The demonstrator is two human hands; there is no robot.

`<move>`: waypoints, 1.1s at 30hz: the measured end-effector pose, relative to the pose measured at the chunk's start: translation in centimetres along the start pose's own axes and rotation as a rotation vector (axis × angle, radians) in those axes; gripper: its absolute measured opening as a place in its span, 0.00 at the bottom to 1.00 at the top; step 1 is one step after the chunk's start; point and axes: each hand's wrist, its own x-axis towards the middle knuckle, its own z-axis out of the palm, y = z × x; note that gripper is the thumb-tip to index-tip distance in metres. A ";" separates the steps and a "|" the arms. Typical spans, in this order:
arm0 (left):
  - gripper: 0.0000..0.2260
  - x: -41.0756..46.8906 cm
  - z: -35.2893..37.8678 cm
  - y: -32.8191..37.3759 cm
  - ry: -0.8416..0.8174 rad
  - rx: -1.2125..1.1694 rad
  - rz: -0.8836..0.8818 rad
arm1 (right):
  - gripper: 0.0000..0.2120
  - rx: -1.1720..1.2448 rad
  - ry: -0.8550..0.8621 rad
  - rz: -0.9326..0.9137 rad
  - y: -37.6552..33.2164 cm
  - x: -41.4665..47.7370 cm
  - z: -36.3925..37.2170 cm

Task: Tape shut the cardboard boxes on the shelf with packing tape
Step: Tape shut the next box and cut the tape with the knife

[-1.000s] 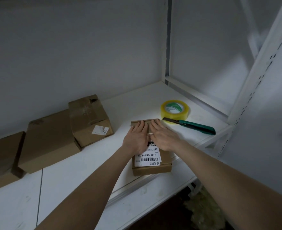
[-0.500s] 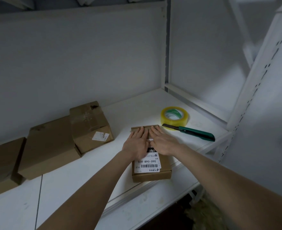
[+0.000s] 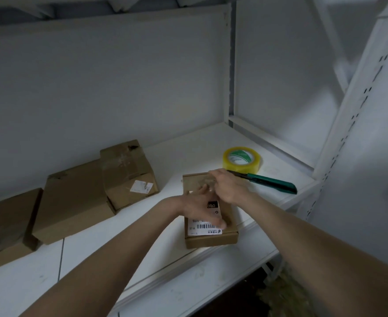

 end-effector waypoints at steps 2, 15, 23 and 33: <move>0.55 -0.2 0.9 0.2 -0.049 0.197 -0.042 | 0.20 -0.012 0.092 0.041 0.1 0.2 -0.7; 0.44 5.5 -2.2 -3.0 0.211 0.188 -0.107 | 0.26 -0.206 0.196 0.428 8.9 -0.5 -3.0; 0.21 8.5 -3.2 -1.5 0.662 -0.128 -0.107 | 0.16 -0.159 0.083 0.271 10.5 -1.2 -3.2; 0.18 10.0 -2.3 -0.8 0.803 -0.395 -0.217 | 0.12 0.851 0.288 0.455 9.6 -0.5 -4.6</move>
